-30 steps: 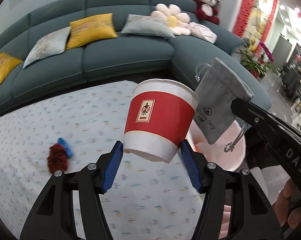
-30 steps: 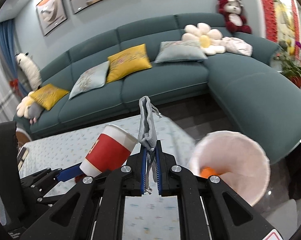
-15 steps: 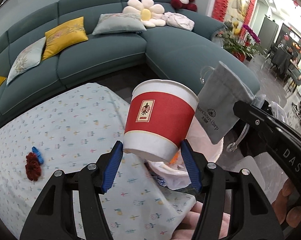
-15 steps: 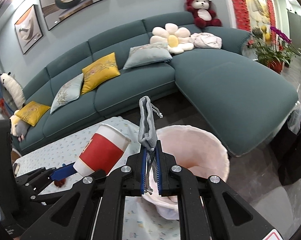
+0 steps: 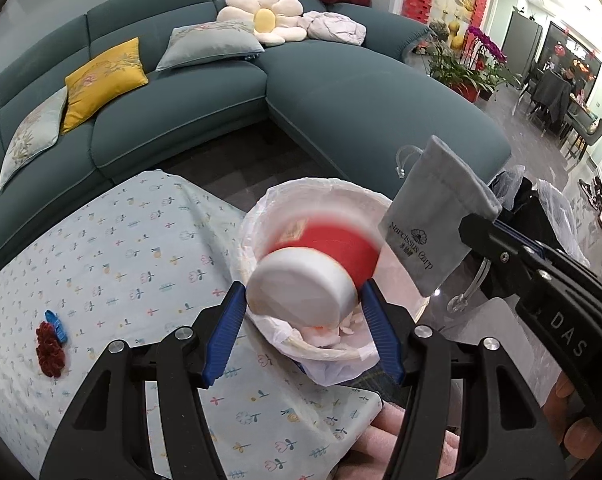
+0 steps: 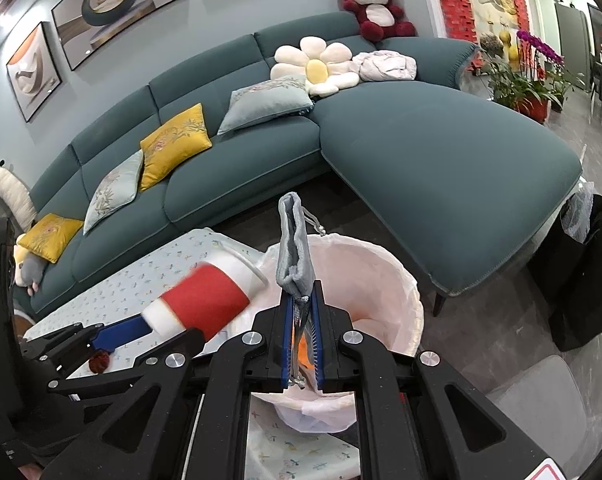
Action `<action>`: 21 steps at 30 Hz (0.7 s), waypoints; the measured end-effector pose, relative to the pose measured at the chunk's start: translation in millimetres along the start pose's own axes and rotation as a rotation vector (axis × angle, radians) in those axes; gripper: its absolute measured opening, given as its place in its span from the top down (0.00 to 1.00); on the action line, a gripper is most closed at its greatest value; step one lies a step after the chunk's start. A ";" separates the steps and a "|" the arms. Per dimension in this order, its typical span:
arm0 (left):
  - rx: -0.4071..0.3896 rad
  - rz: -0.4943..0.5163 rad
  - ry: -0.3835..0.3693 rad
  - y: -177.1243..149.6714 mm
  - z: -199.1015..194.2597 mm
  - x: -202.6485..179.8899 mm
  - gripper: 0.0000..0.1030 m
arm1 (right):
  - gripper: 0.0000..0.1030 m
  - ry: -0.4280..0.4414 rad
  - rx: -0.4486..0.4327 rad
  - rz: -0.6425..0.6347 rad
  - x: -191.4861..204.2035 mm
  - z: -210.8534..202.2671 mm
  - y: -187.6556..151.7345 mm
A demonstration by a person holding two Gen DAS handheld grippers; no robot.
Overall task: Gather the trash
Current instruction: 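Carry the cup and gray pouch over the wastebasket and open both tools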
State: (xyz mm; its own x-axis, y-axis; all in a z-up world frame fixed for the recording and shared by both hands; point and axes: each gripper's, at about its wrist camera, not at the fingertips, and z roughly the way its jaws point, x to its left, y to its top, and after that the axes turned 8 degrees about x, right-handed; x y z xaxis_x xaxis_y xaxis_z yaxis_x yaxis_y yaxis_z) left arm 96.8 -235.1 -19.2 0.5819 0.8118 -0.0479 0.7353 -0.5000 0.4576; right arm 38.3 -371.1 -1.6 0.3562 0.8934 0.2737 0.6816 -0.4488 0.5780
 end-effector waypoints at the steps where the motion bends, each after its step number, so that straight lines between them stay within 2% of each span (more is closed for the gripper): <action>1: 0.001 0.000 0.001 0.8 1.7 -0.8 0.45 | 0.92 -0.001 0.001 0.002 -0.8 1.1 -0.6; 6: 0.000 -0.009 0.007 5.8 6.6 -1.9 0.42 | 0.92 -0.005 0.010 0.008 -4.4 7.9 -0.4; 11: 0.010 -0.045 0.025 6.8 11.8 5.1 0.28 | 0.89 -0.008 0.019 0.005 -0.1 13.8 -1.9; 12: 0.009 -0.047 0.028 6.4 11.9 6.3 0.28 | 0.87 -0.008 0.021 0.002 1.0 15.2 -1.8; 21: 0.009 -0.076 0.044 0.8 8.2 22.9 0.27 | 0.81 -0.004 0.021 -0.007 11.7 18.1 -2.3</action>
State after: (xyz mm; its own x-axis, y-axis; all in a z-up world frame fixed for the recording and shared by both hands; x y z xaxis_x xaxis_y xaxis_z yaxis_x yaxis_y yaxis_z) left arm 113.5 -219.5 -27.2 0.5090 0.8597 -0.0430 0.7797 -0.4393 0.4463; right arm 52.5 -359.9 -13.6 0.3545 0.8963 0.2666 0.6972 -0.4433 0.5634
